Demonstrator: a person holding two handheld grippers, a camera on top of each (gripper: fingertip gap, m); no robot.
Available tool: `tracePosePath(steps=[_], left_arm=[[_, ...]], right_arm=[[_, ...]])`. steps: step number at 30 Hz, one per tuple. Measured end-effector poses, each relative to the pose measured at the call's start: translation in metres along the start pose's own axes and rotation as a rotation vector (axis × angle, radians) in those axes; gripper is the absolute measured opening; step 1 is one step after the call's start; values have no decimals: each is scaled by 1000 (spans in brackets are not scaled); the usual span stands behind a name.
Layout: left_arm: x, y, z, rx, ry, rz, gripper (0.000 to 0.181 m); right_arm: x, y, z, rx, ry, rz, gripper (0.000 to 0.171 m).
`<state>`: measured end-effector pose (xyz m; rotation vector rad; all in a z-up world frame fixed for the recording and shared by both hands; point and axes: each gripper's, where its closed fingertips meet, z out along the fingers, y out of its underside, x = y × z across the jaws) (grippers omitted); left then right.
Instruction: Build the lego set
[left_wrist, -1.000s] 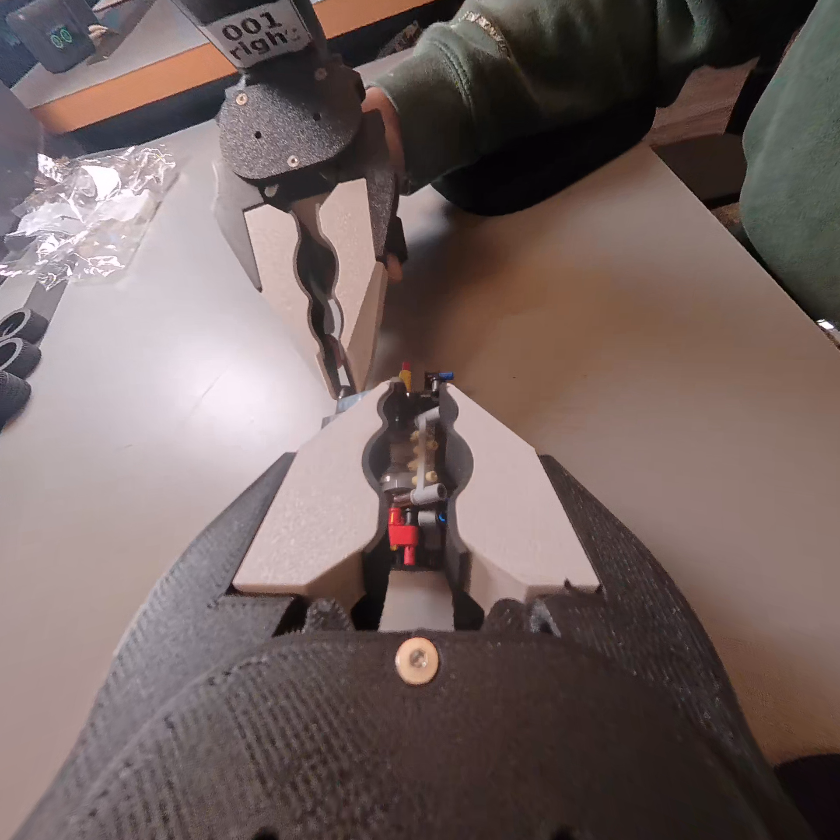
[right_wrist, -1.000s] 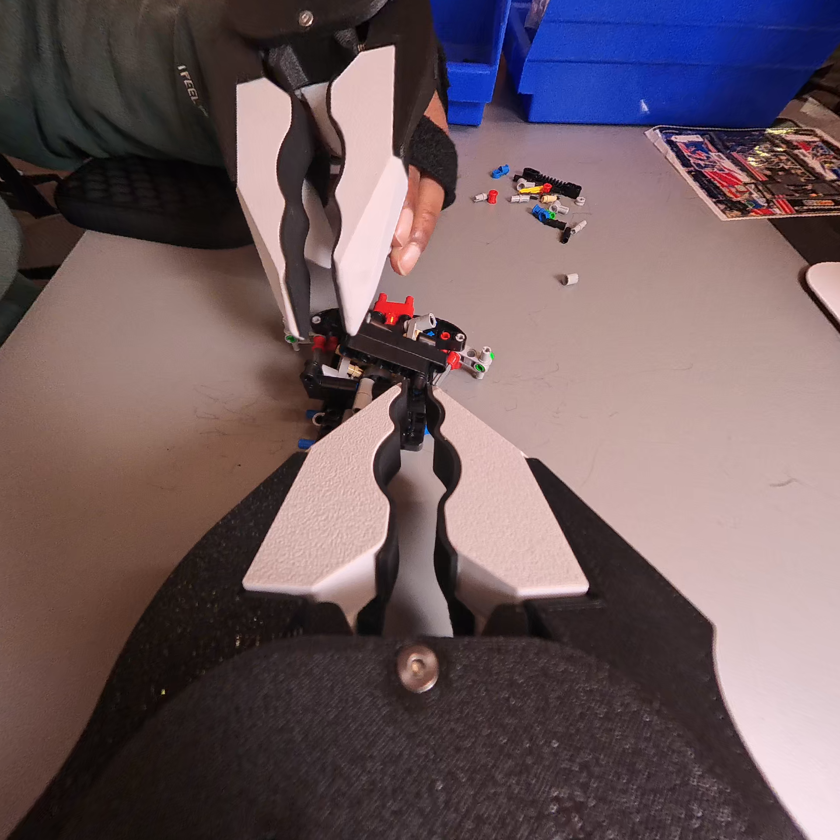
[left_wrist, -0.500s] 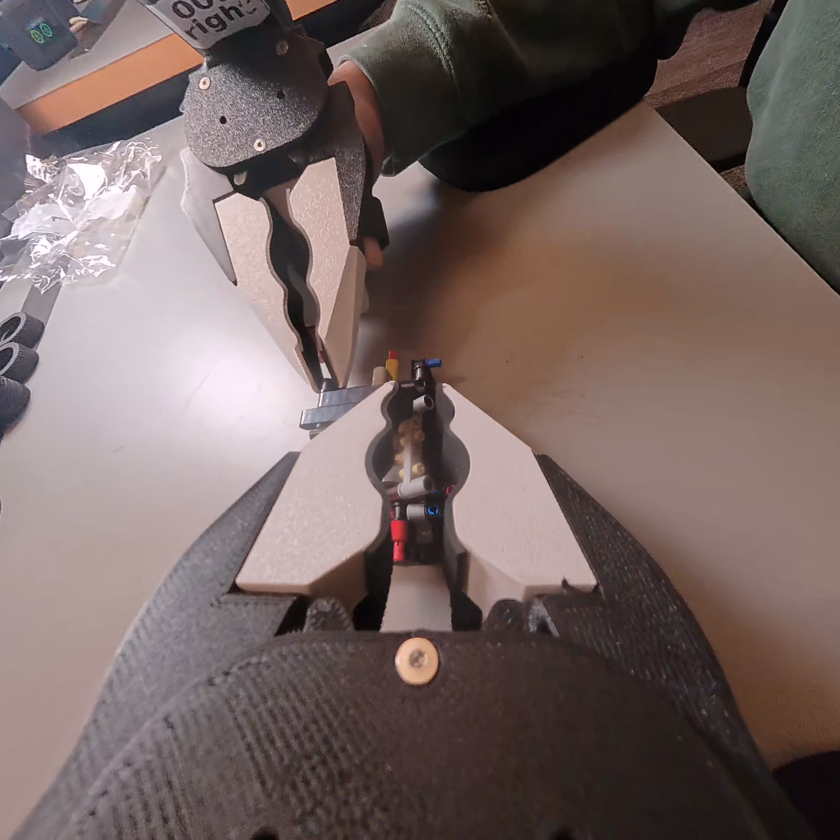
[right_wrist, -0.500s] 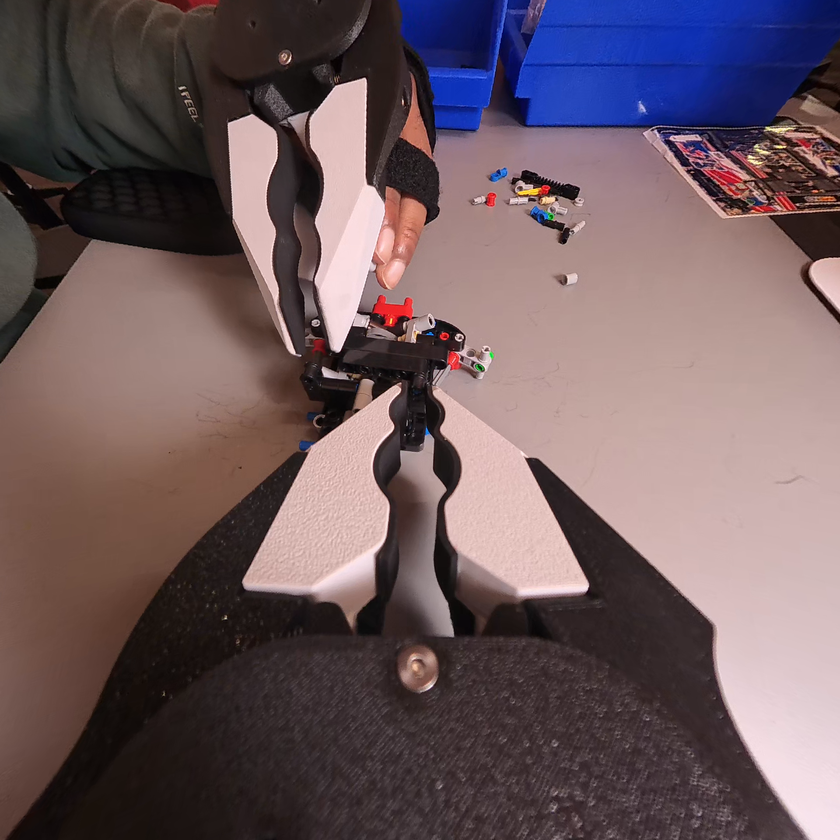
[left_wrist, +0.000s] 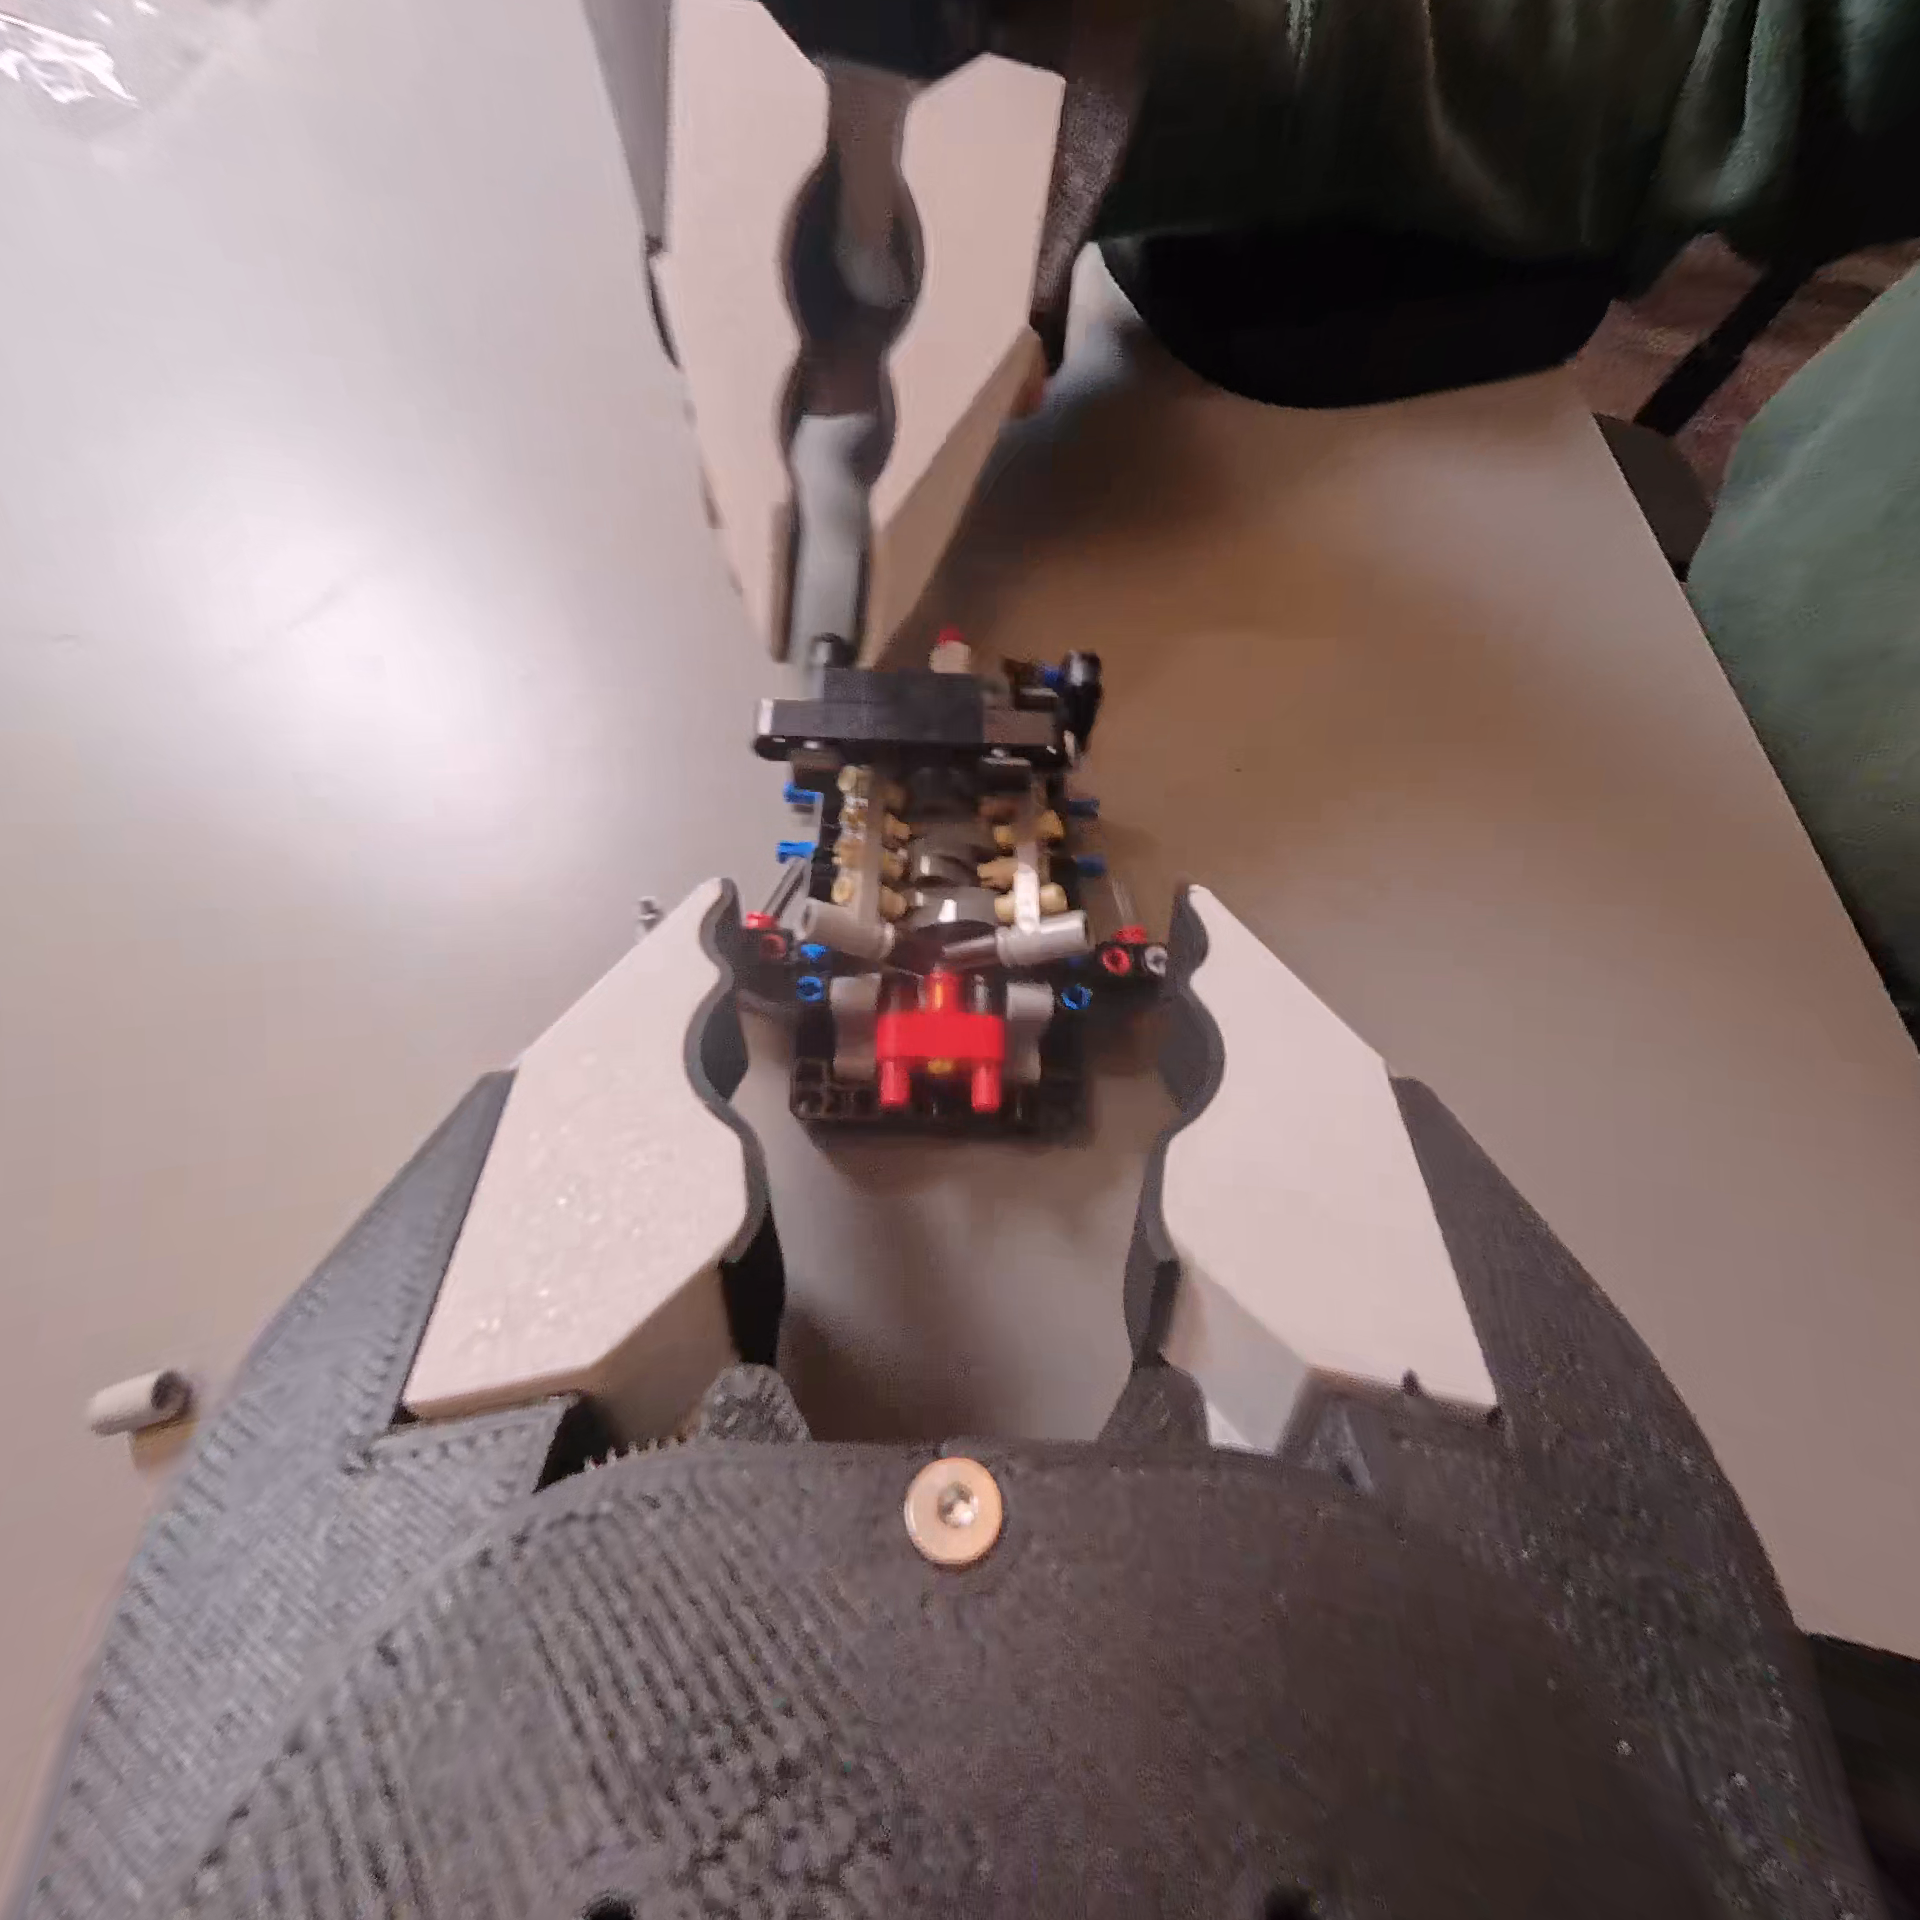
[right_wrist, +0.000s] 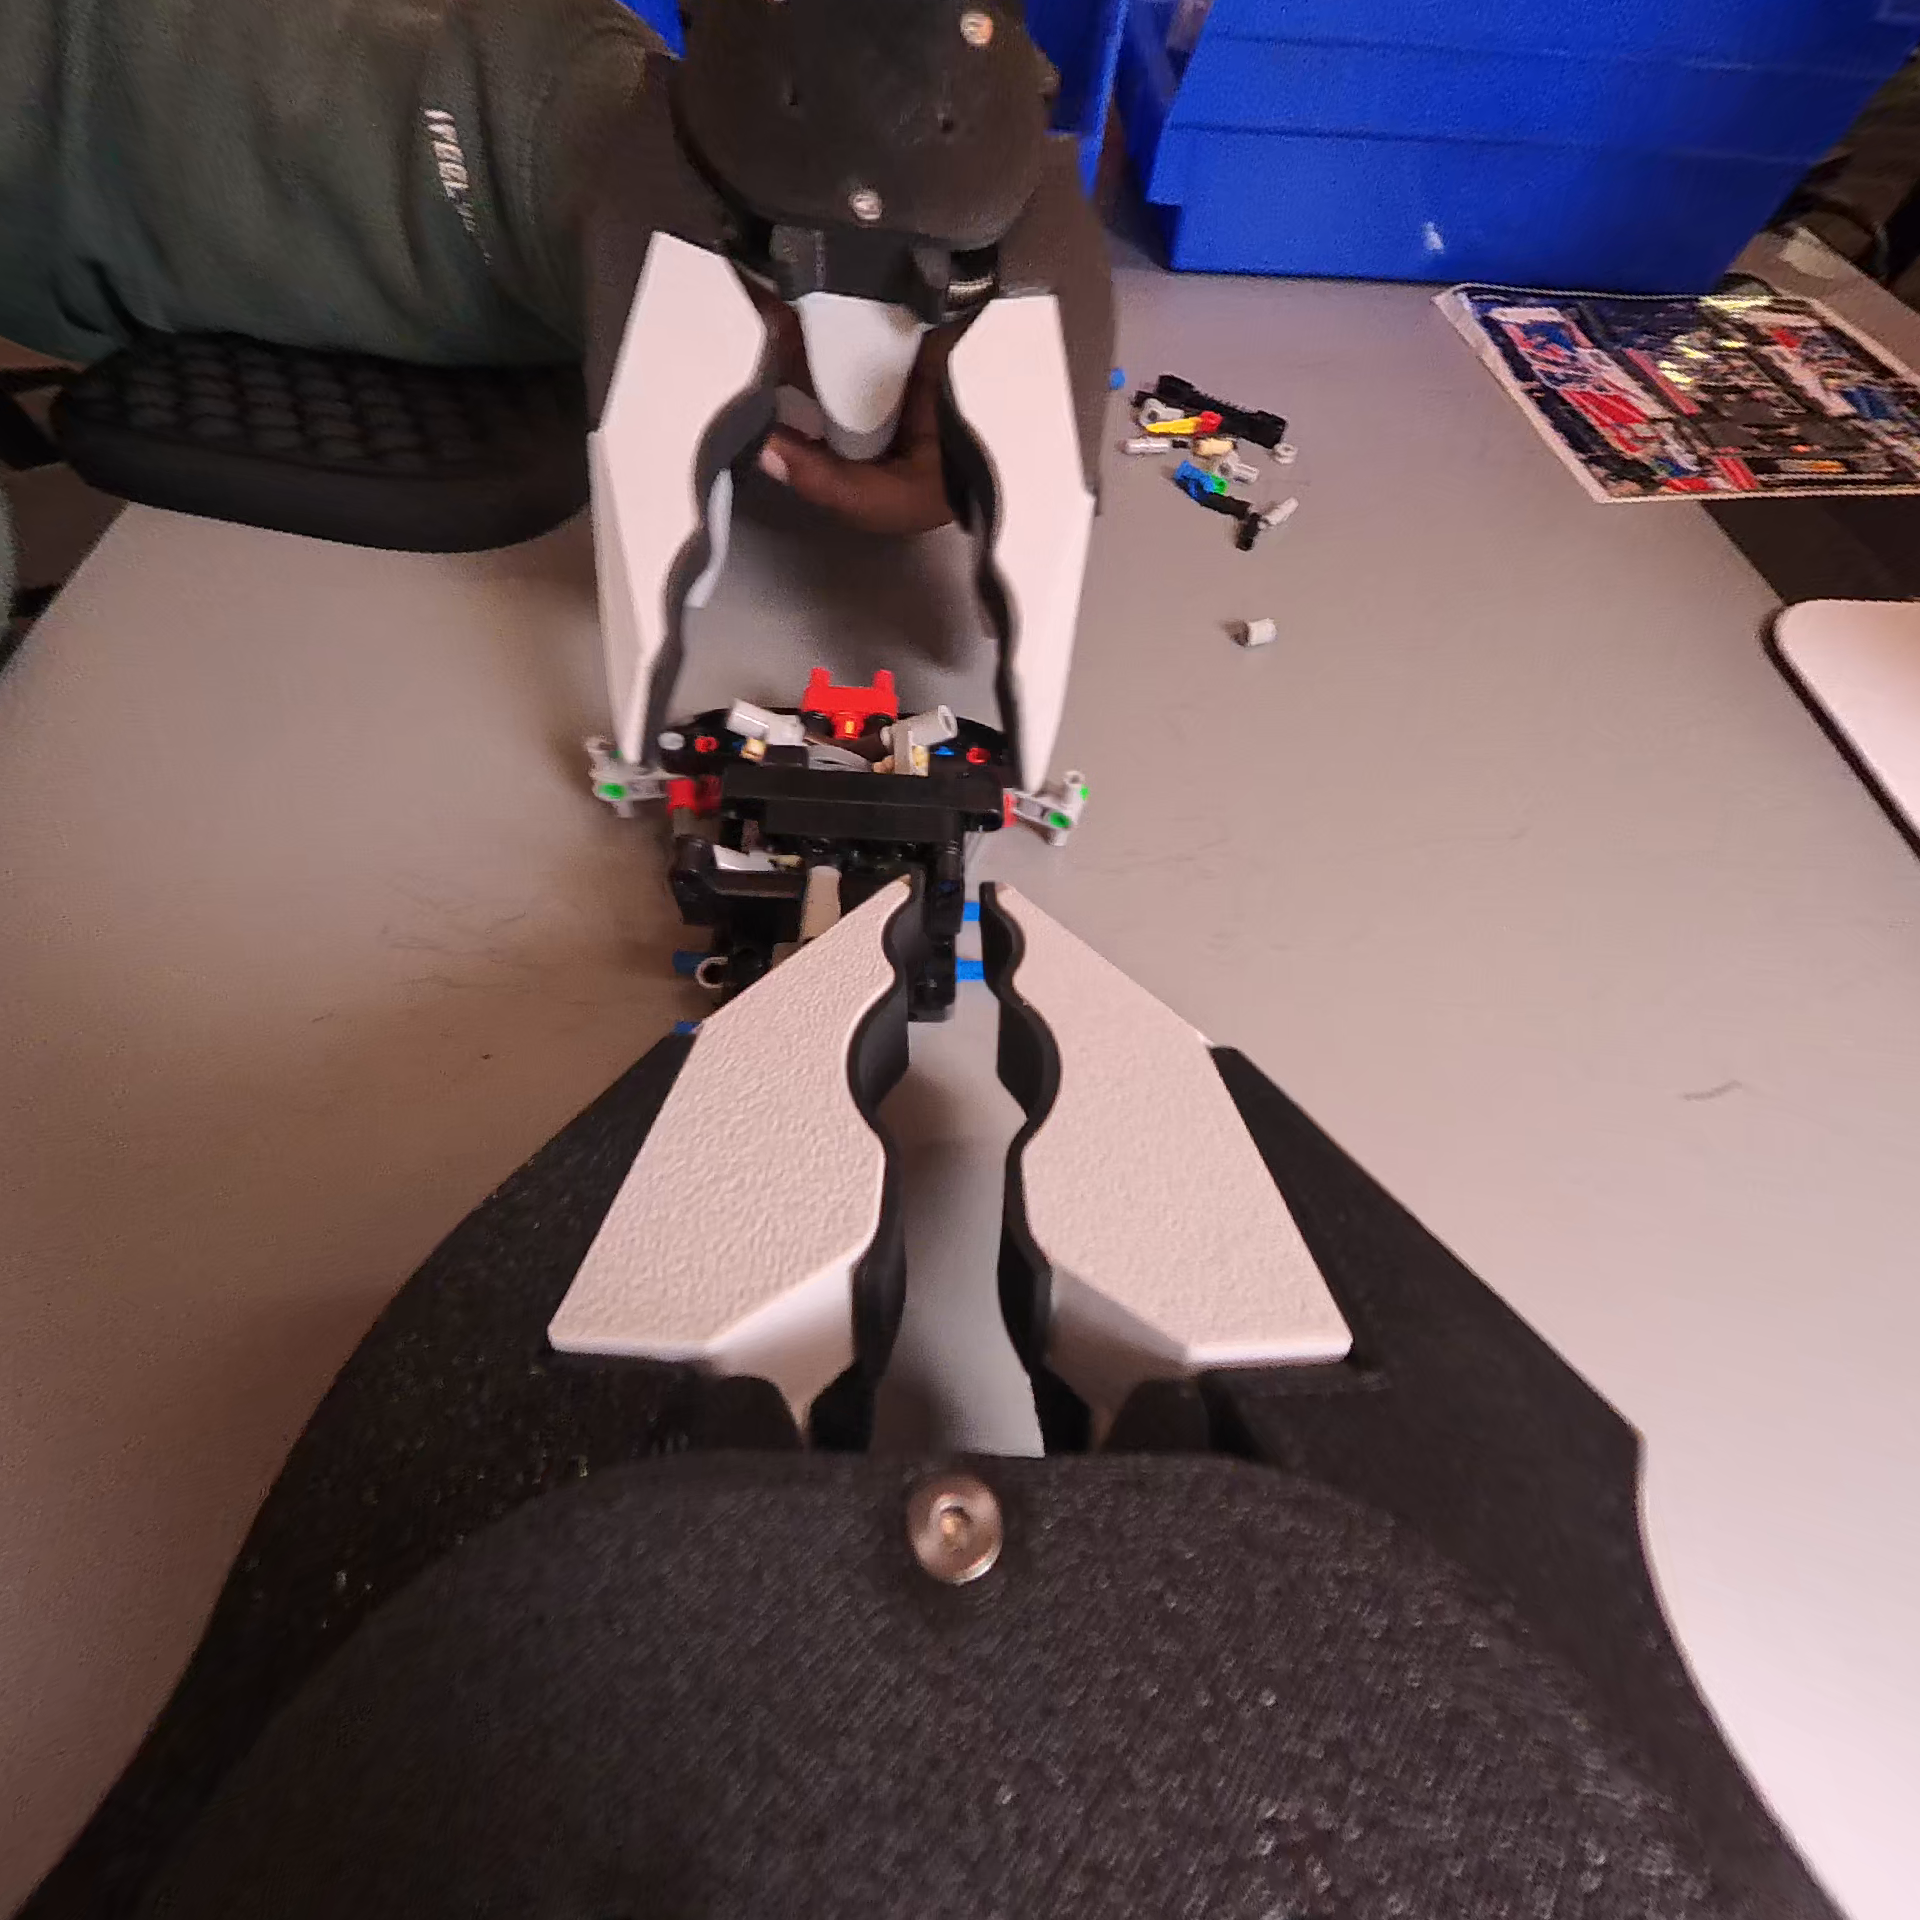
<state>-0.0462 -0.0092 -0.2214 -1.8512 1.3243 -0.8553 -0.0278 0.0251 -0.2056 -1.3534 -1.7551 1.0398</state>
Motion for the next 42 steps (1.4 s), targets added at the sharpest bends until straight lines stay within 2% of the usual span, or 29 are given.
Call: tracePosePath(steps=[5,11,19,30,42], left_arm=[[11,2,-1,-36,19,14,73],[24,3,-9,-22,46,9,65],[35,4,-11,-1,71,-7,62],[45,2,-8,21,134,-11,60],[47,-5,-13,86,167,-13,56]], right_arm=[[19,1,-13,-22,128,-1,15],[-6,3,-37,-72,99,3,21],[-30,11,-19,-176,76,-33,29],[-26,14,-17,-151,77,-15,17],[-20,18,-18,-133,87,3,14]])
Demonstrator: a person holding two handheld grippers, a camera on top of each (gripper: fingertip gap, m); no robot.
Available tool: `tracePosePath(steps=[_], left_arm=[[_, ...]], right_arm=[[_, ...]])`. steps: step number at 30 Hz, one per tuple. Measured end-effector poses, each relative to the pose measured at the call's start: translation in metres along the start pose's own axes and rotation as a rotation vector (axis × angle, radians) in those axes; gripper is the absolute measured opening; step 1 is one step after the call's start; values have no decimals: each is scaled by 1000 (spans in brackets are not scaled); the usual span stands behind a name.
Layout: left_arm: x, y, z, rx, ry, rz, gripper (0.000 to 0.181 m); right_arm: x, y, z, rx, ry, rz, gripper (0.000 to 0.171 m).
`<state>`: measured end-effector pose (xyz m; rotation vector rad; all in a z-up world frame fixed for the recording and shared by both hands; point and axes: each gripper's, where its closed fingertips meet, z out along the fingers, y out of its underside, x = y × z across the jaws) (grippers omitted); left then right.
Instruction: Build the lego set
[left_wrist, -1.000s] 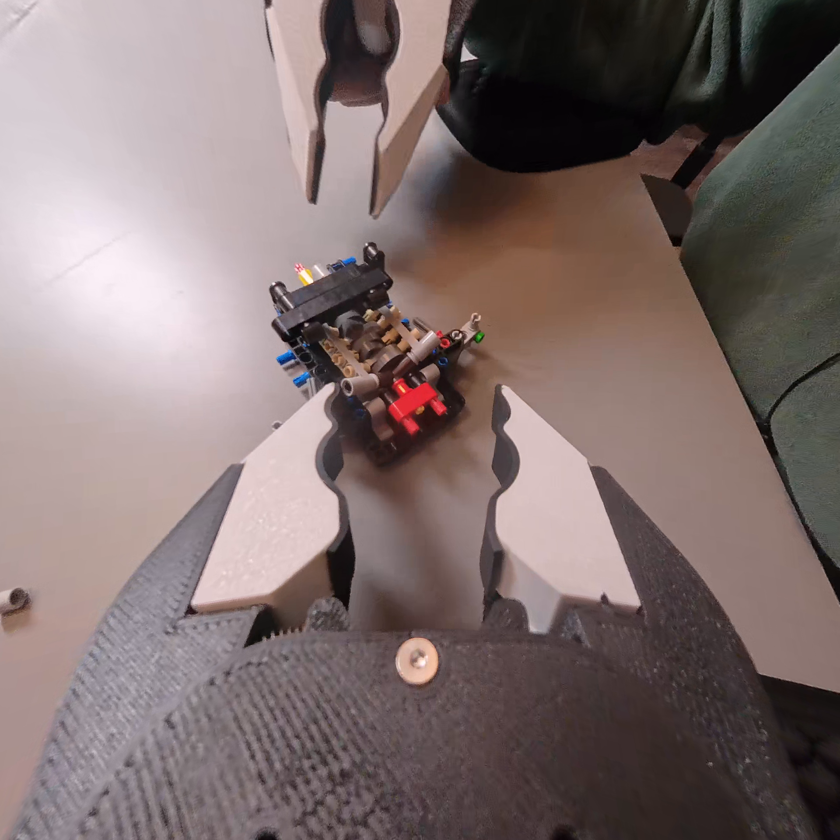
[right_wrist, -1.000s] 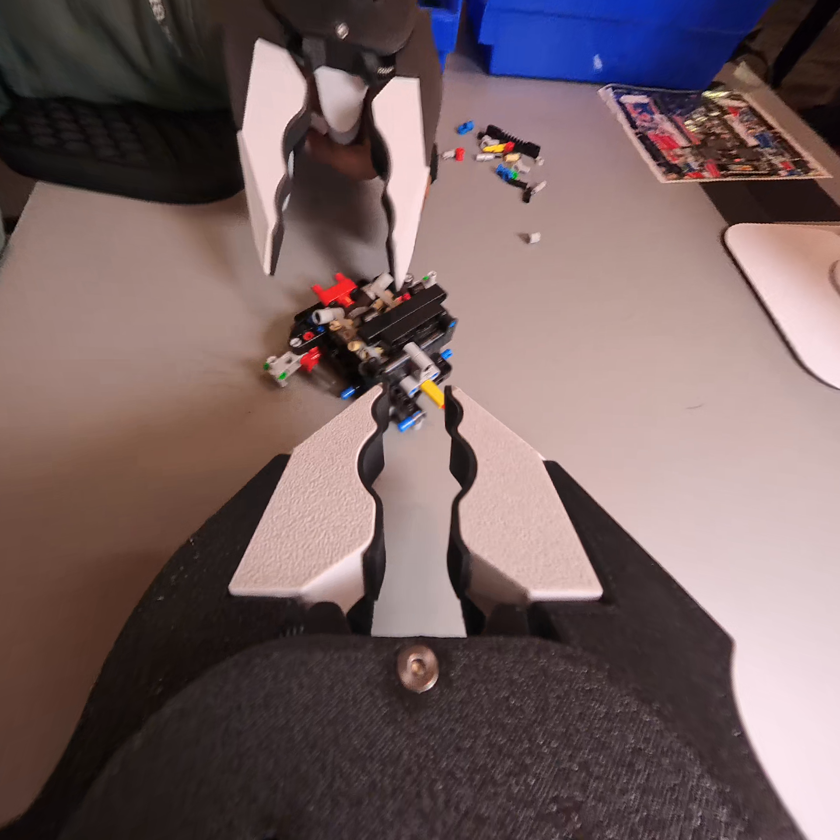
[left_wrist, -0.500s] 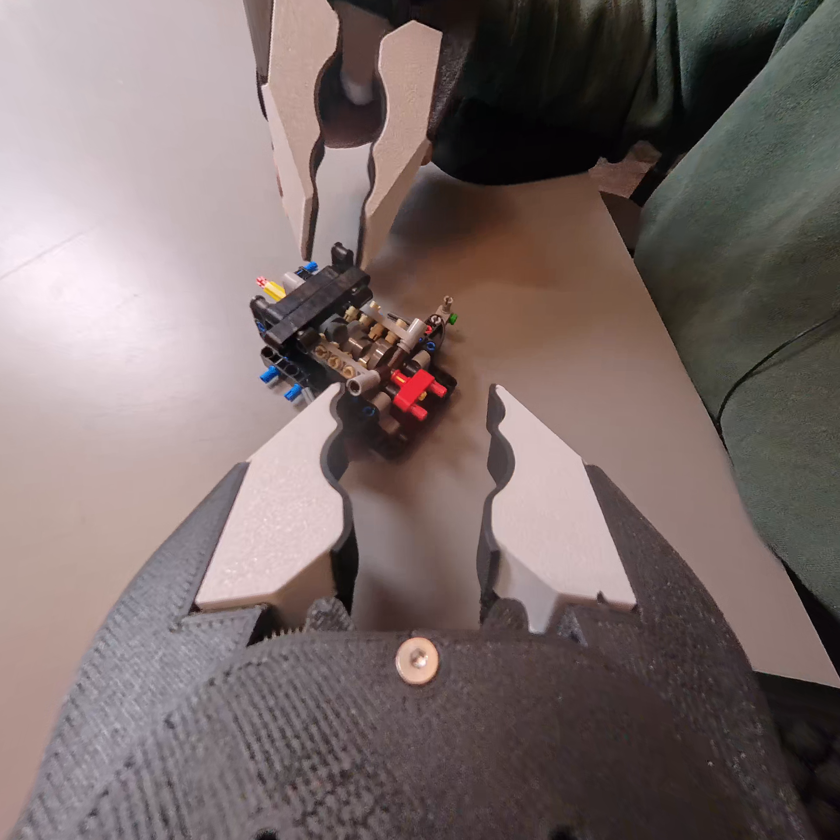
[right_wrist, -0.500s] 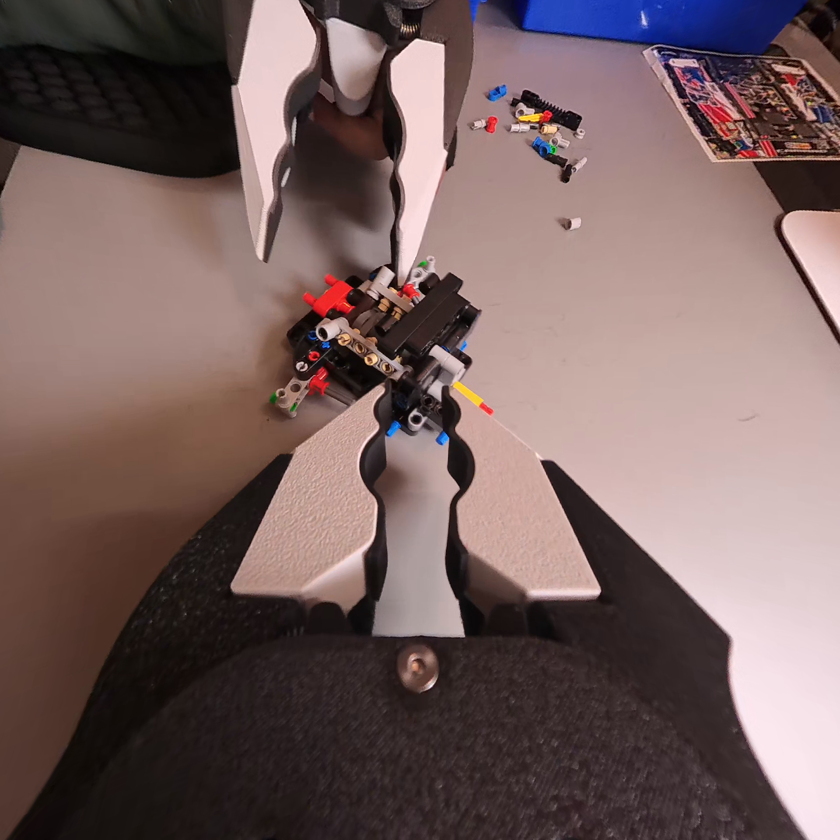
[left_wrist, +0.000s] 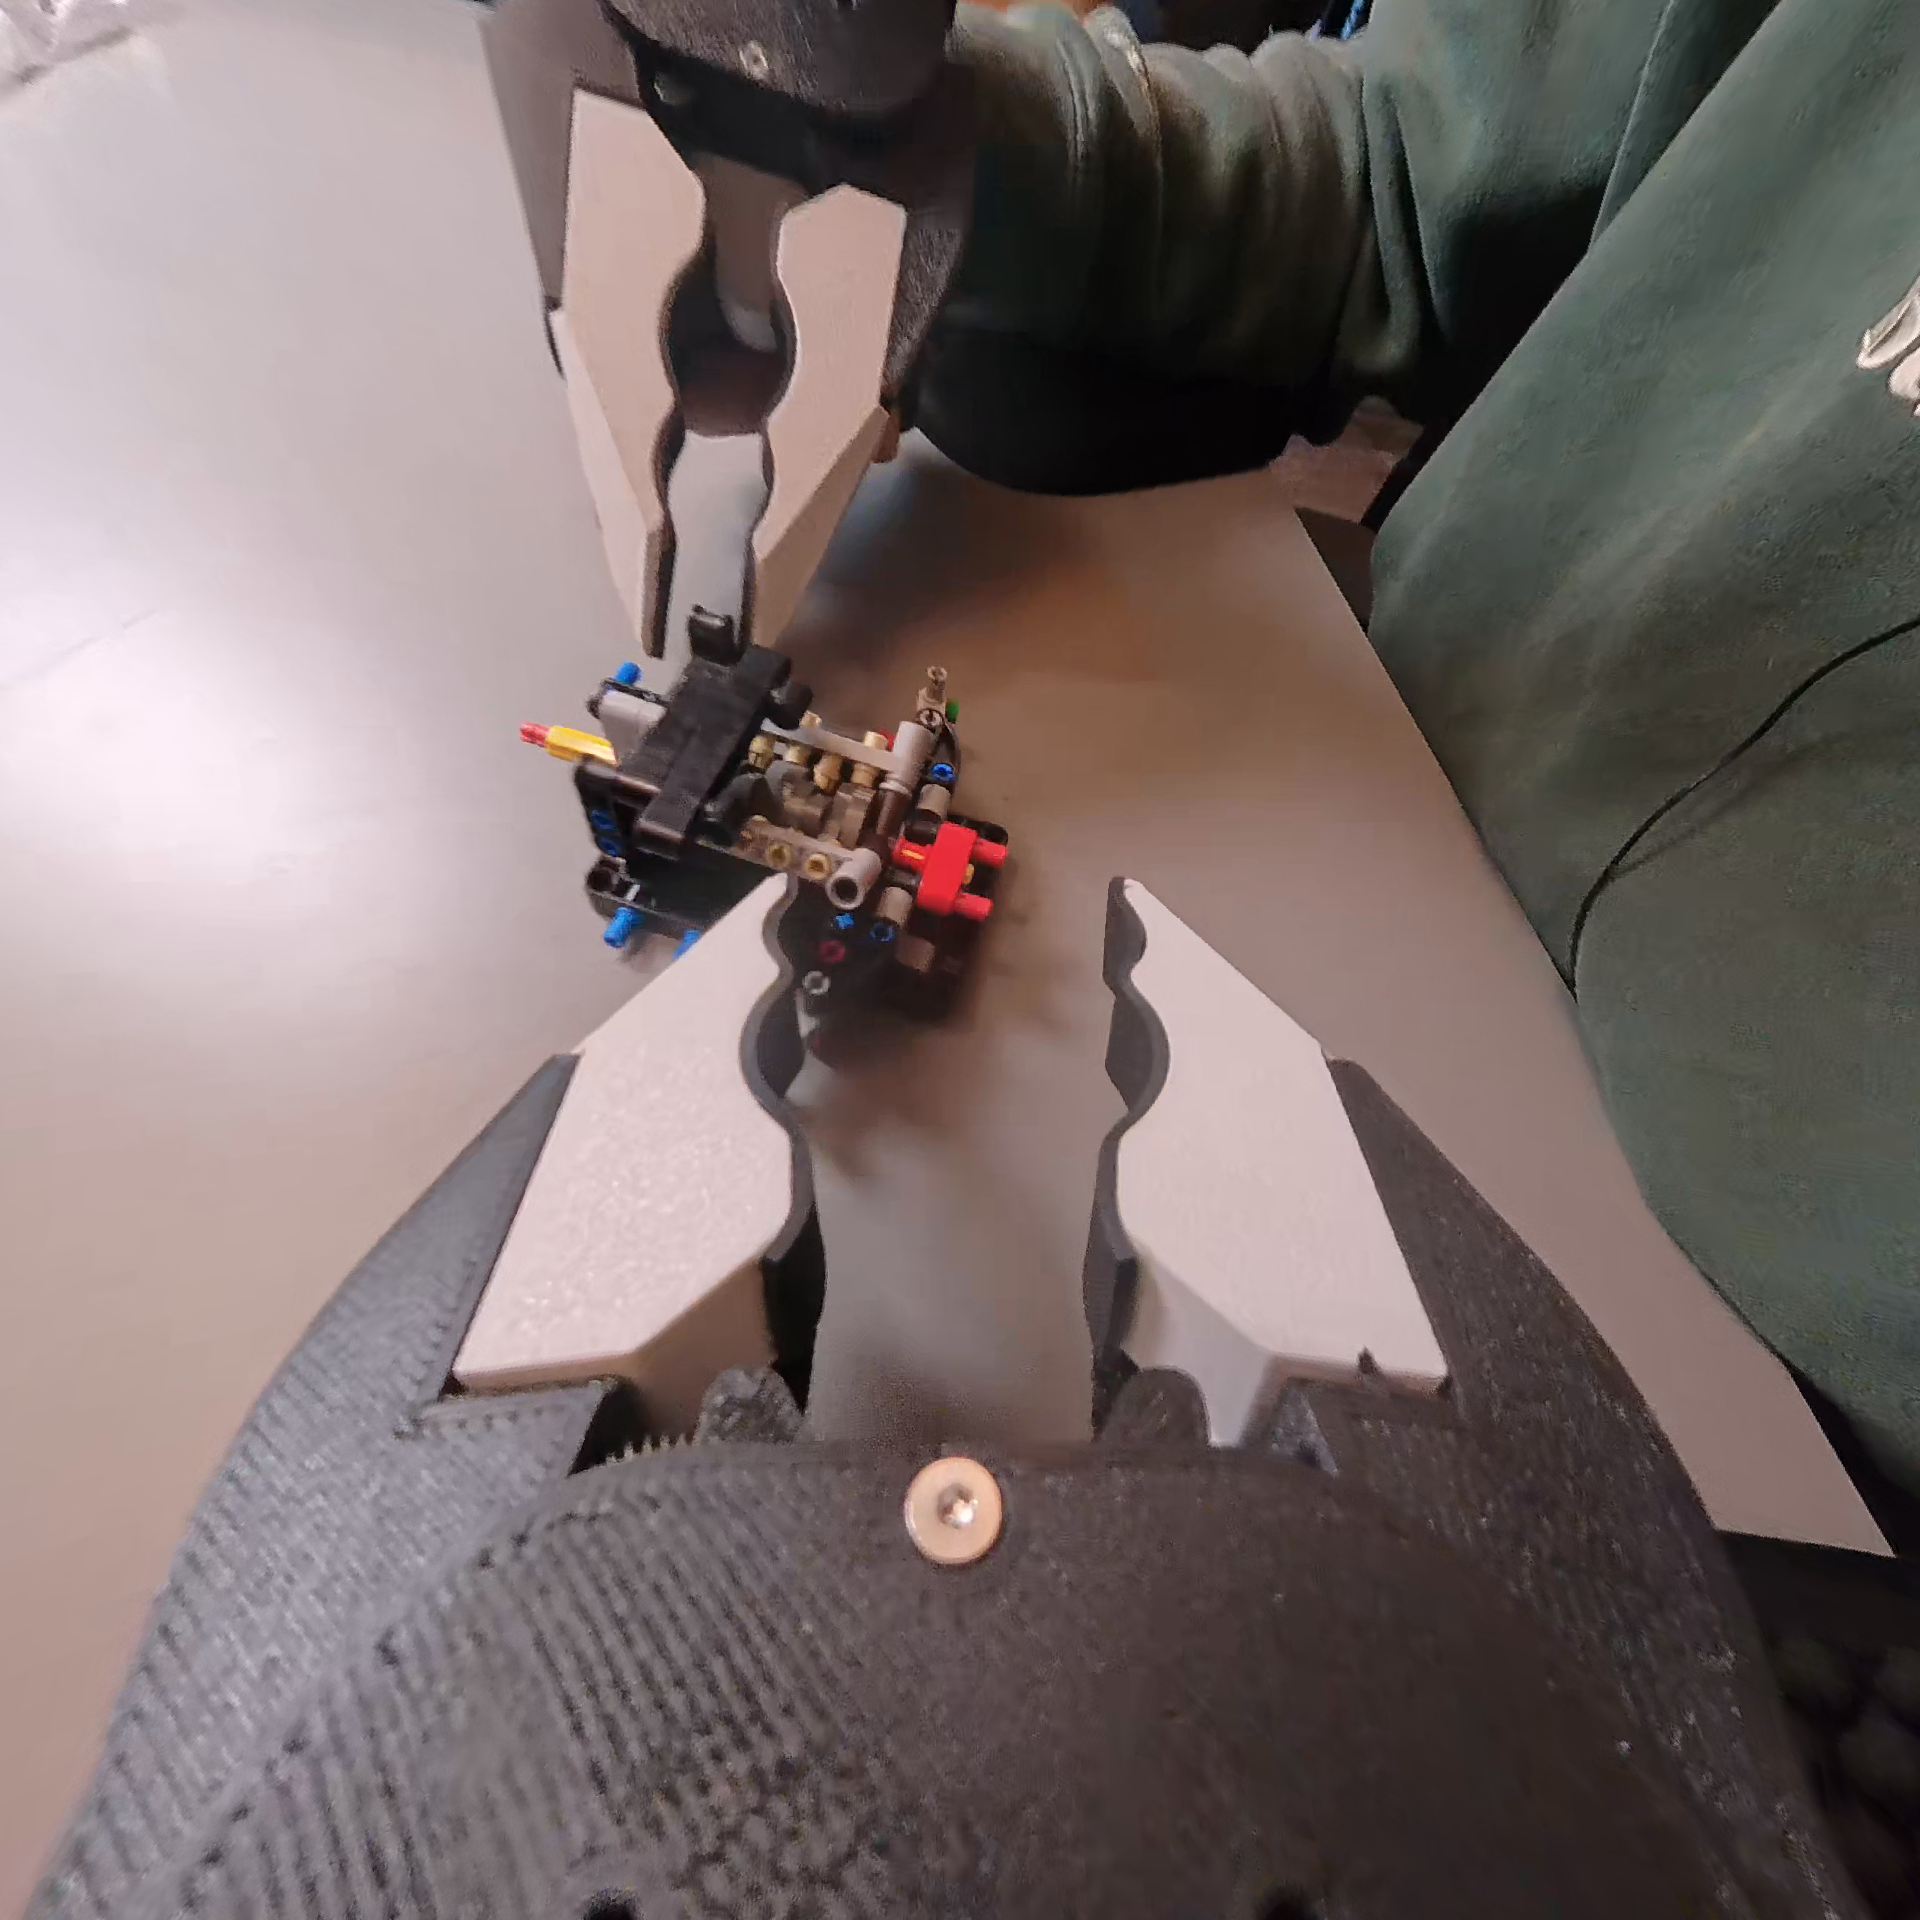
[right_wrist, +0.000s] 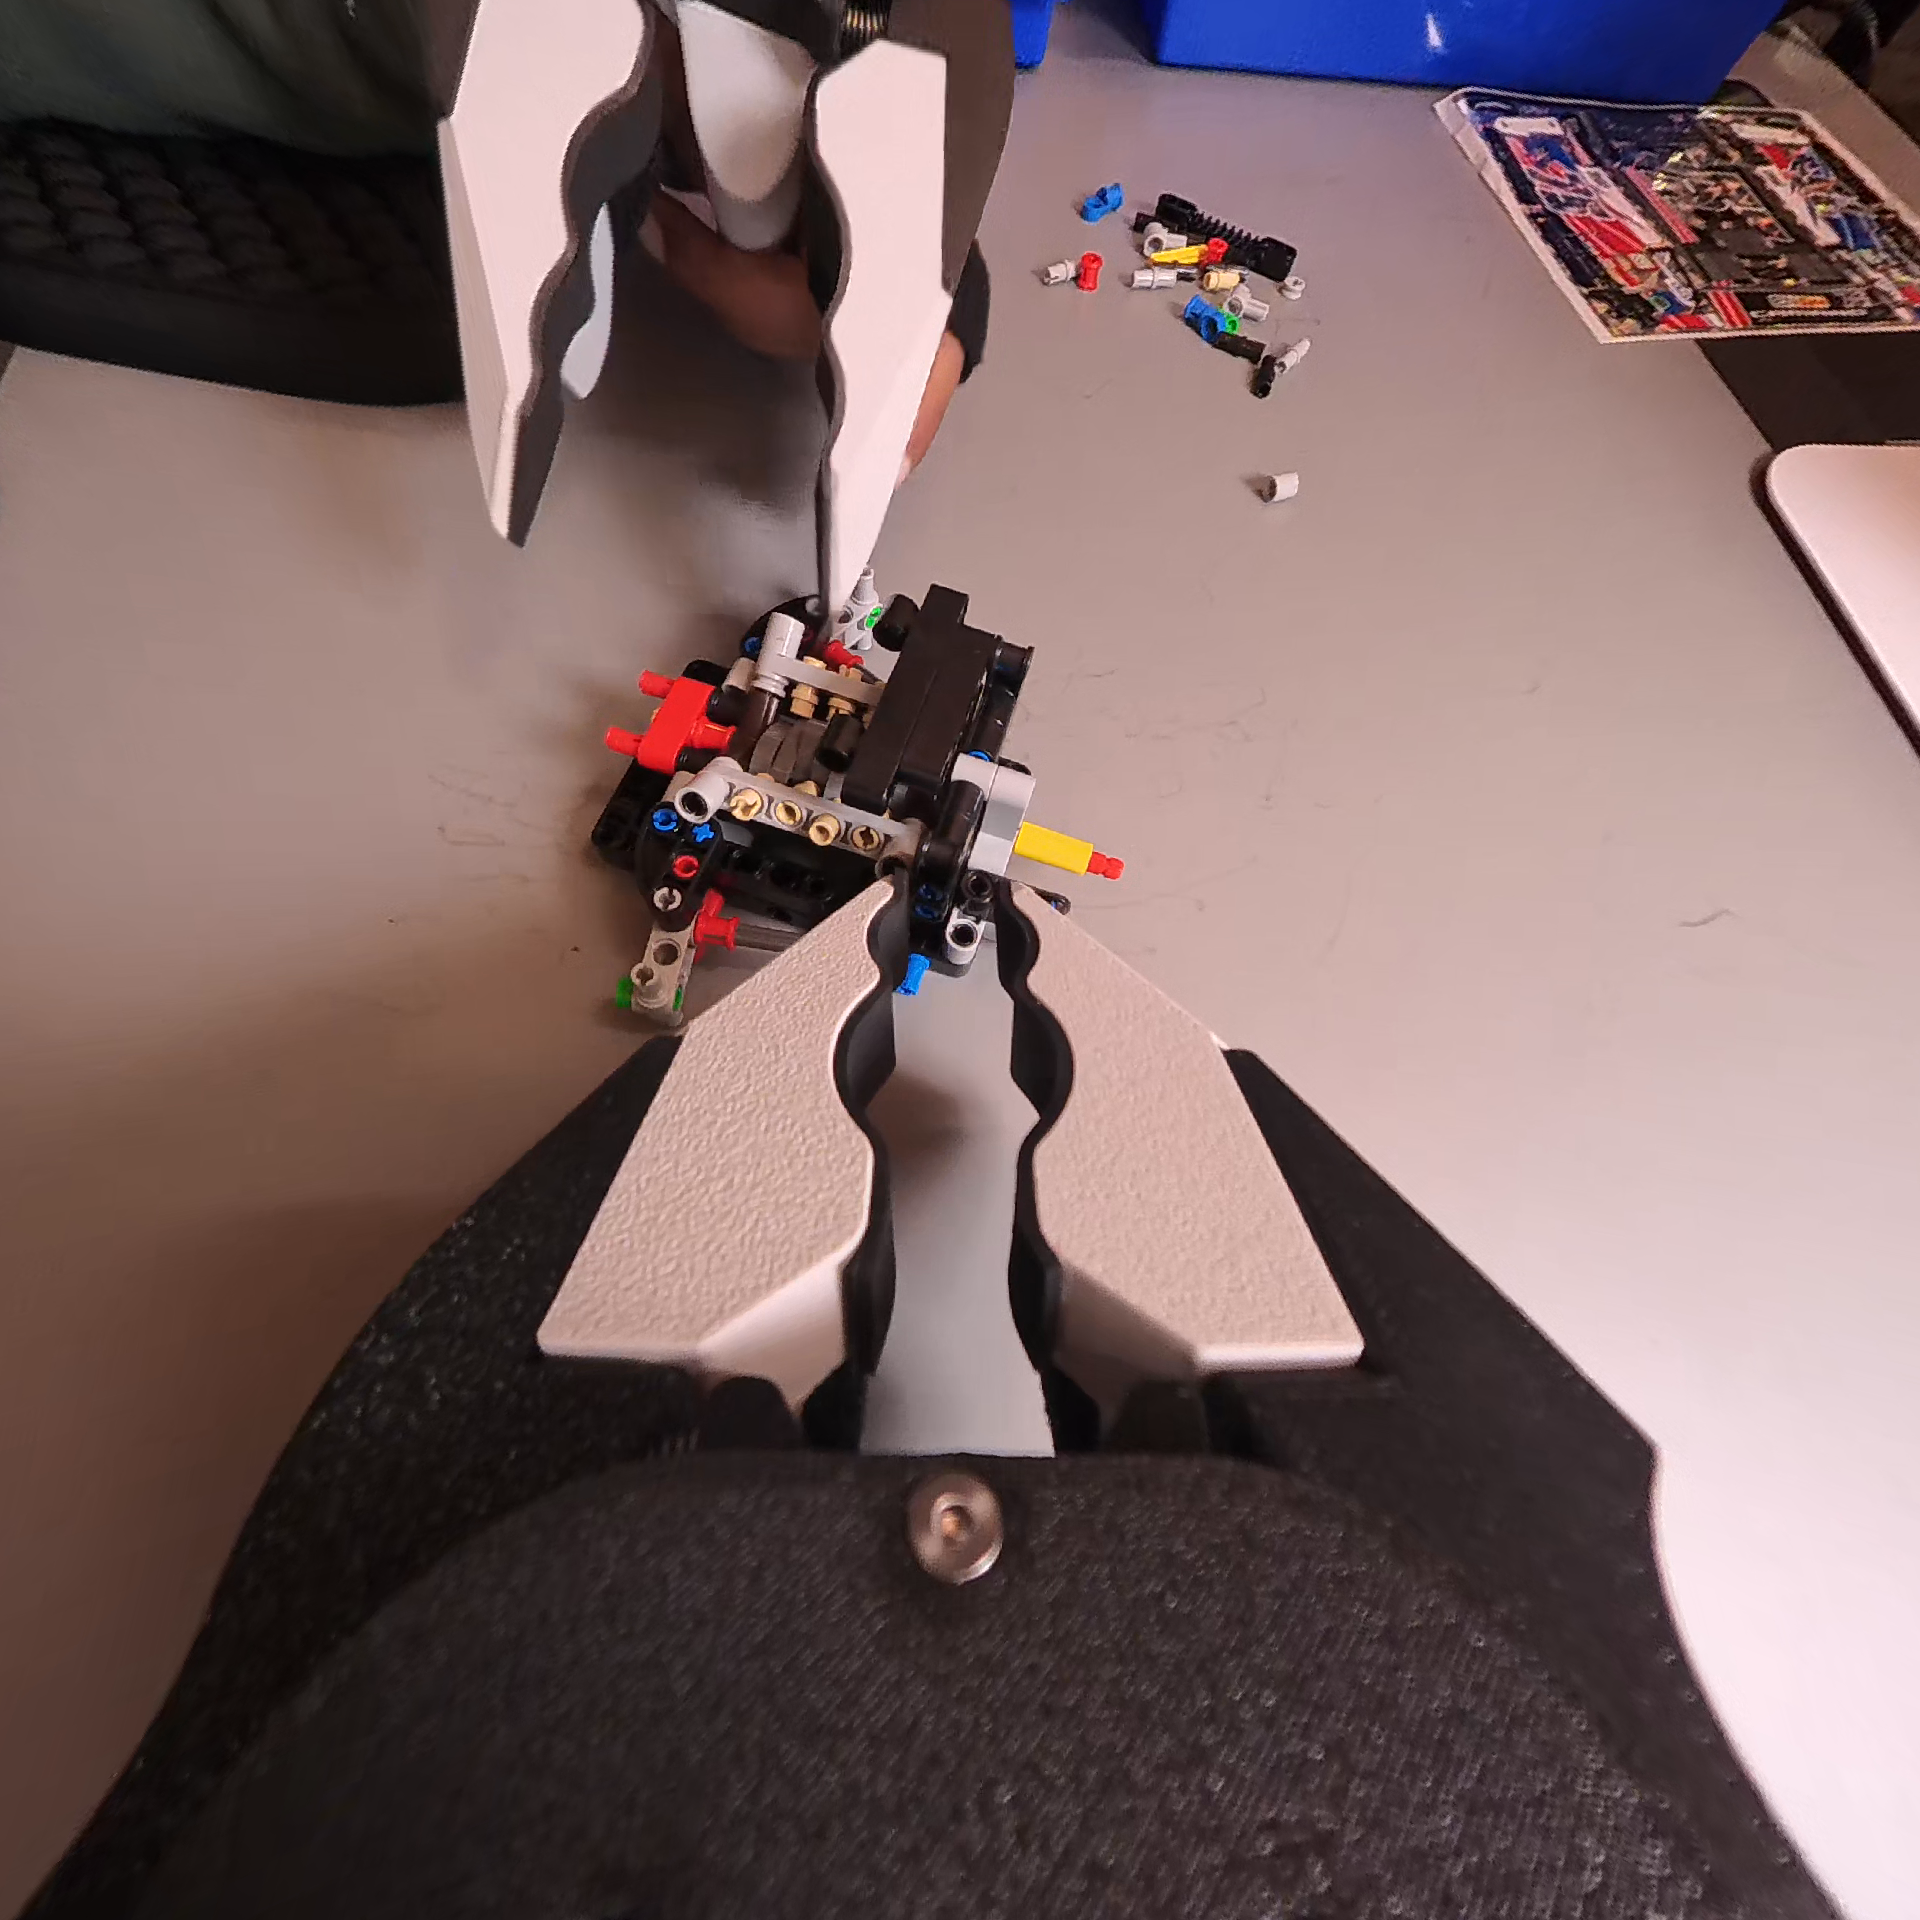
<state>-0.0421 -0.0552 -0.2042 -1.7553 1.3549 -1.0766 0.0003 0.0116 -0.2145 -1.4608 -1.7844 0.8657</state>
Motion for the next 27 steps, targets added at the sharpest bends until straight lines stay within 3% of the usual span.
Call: tracePosePath(steps=[9,15,27], left_arm=[[-39,-14,-19,123,-209,-26,49],[-42,-9,-11,85,-227,-20,44],[-49,-2,-5,14,-307,22,36]], right_arm=[[0,0,2,10,-3,10,15],[-1,-1,5,23,-4,23,6],[-14,3,-1,-2,-101,27,8]])
